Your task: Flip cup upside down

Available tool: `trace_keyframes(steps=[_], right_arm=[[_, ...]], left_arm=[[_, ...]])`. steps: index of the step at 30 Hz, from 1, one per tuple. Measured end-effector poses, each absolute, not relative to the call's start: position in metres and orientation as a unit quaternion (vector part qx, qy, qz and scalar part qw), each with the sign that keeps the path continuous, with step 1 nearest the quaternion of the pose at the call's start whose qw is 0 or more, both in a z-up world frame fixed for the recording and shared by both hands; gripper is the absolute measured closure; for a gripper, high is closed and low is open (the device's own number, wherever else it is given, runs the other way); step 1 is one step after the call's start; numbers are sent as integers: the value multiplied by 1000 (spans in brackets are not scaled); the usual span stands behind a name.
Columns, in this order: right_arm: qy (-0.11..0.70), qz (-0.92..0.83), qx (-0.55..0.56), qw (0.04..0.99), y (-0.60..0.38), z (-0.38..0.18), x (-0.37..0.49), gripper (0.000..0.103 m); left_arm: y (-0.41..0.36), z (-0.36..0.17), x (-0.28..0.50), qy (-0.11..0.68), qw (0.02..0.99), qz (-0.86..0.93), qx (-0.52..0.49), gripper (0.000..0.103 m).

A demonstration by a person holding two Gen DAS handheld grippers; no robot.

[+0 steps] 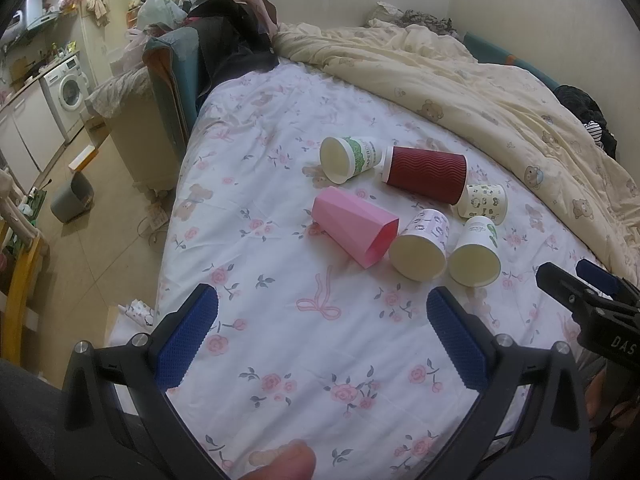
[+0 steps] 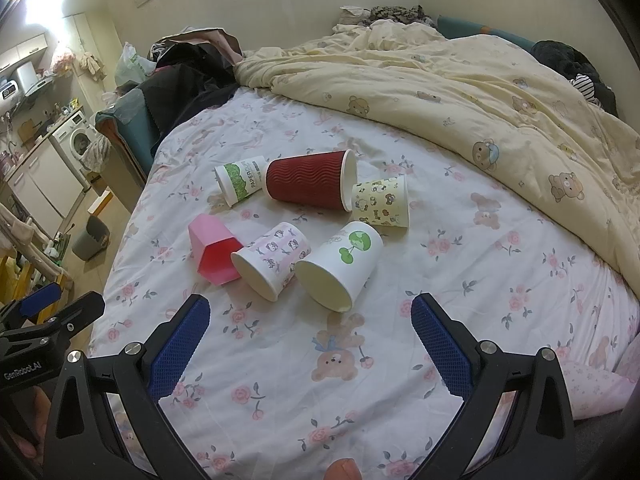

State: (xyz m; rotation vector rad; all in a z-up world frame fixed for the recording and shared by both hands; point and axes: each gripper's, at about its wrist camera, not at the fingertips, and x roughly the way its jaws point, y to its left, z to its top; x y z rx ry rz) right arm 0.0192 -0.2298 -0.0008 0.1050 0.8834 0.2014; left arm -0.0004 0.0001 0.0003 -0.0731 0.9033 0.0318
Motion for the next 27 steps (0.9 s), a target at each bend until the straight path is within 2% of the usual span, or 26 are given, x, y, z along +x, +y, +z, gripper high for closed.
trace_keyframes(steps=[27], right_arm=[[421,93,56,901,-232,0,19,0]], left_arm=[[-2,1,2,436,899,16,-33,0]])
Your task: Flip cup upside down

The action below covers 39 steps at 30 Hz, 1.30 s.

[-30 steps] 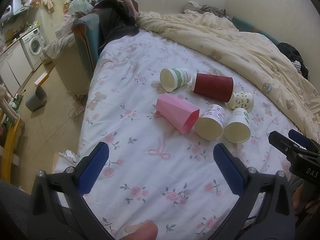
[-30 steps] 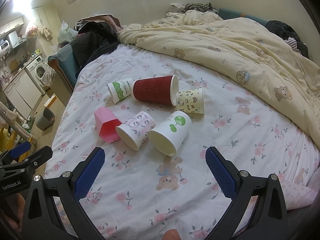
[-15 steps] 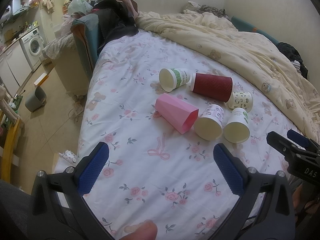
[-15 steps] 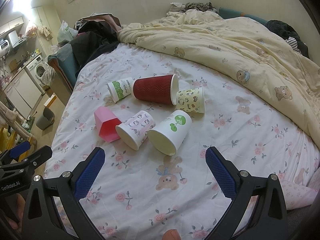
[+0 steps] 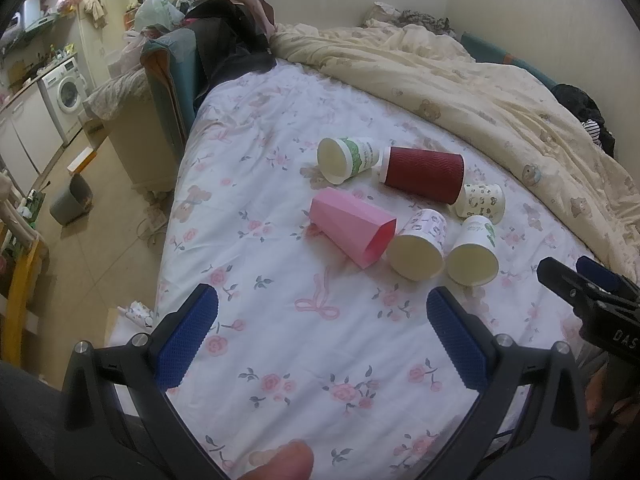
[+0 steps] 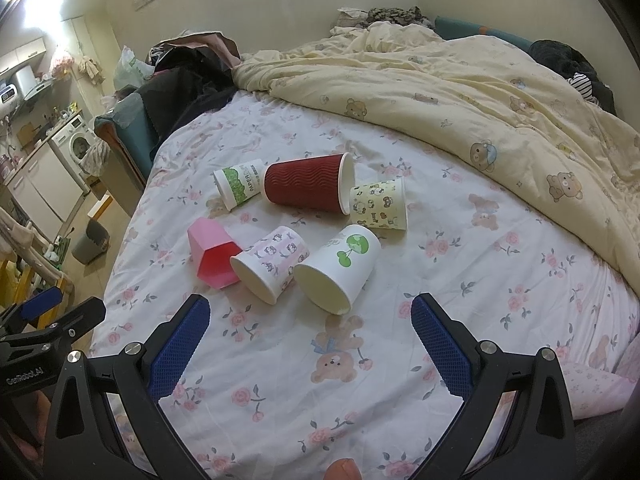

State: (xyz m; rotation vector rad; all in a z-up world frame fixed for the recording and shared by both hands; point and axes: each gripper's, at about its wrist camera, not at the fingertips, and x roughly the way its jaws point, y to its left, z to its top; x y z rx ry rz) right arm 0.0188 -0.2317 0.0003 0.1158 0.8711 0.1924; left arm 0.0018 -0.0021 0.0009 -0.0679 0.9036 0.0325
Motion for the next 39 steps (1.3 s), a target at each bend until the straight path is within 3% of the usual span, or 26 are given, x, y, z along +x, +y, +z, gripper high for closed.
trace_keyframes(steps=[10,19,39], right_arm=[[427,88,65,898,-240,14,36,0],[452,88,81,884,-247,20,88,0],[494,58,86,863,-269,-27,207,0]], left_arm=[[-4,23,23,444,896,-1,-30,0],[-7,34,87,464,885,-24,-12,0],[-35,-25,242,534,835,-89,93,0]])
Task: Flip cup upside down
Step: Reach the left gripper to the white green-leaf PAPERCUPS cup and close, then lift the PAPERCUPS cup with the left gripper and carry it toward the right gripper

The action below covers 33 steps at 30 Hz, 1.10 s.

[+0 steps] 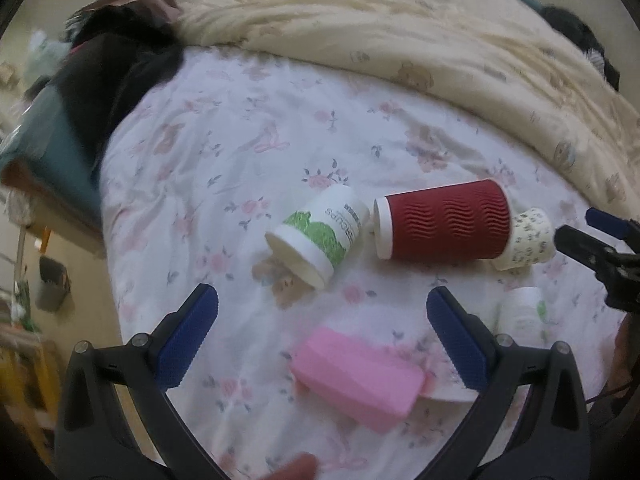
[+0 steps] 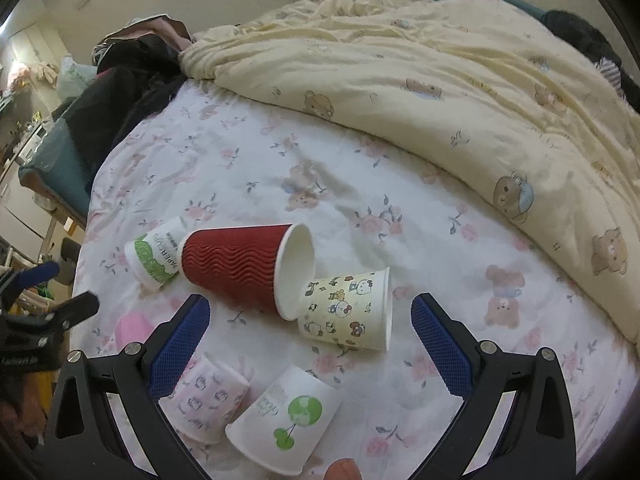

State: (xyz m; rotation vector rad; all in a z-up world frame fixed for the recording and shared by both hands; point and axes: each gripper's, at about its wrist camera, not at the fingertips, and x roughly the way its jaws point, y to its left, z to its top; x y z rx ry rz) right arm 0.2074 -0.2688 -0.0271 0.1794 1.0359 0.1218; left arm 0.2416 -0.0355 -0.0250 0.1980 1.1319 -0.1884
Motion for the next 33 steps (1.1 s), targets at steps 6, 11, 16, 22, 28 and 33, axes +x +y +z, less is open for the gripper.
trace_keyframes(steps=[6,11,16,22,28,33], right_arm=[[516,70,79,850,-266,-41,220,0],[529,71,83,841,-268,-48,223,0],[523,74,74,846,-265,-43,224,0],[529,72,77,842,-266,-45,225,0],[529,76,84,841,-265,-43,225,0],[517,83,83,848,-260,-34,221,0]], left_arm=[[-54,-61,288,604,763,-135,188,0],[-79,-90,298,605,711,-171,317,0],[-89,-113,312,622,684,-164,343,0],[-98,-141,321,634,660,-165,369,19],[-92,-140,327,637,661,-164,361,43],[-89,-124,319,624,670,-160,369,43]])
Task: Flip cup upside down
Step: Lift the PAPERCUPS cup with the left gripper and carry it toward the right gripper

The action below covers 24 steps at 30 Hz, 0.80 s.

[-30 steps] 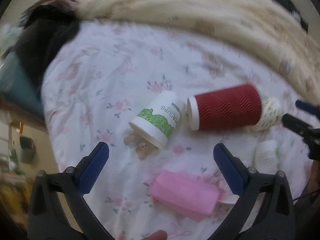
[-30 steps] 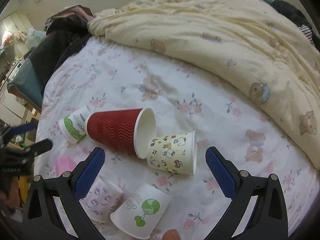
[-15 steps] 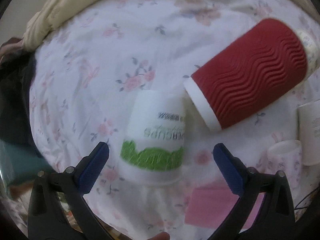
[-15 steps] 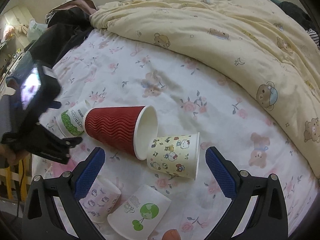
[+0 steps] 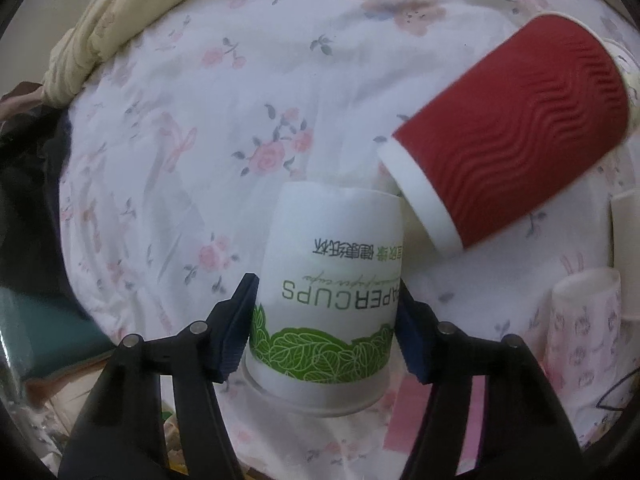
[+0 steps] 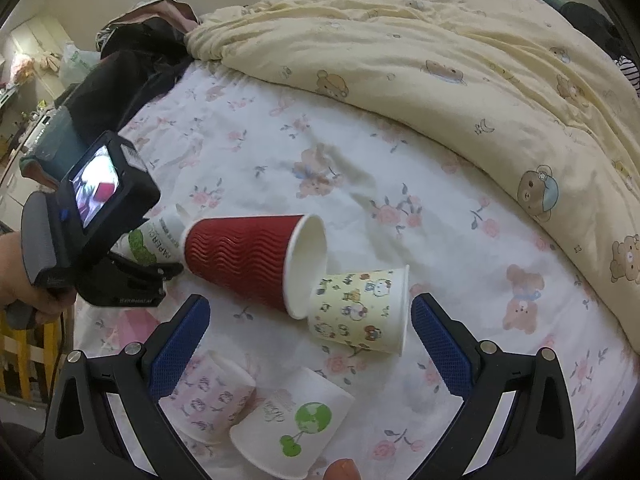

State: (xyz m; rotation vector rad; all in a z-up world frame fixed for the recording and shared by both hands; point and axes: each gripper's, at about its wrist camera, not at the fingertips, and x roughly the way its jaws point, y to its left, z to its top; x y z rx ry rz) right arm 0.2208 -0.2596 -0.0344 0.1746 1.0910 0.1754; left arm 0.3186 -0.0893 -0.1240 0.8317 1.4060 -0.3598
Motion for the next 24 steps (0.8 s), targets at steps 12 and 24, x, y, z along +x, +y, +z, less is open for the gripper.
trace_keyframes(steps=[12,24], right_arm=[[511,95,91,850,-253,-17,189,0],[509,100,98,849,-252,-11,128,0]], left_arm=[[-74,-46,279,611,724,-120,296,43],[-49,-13,174,623,756,-116,160,43]])
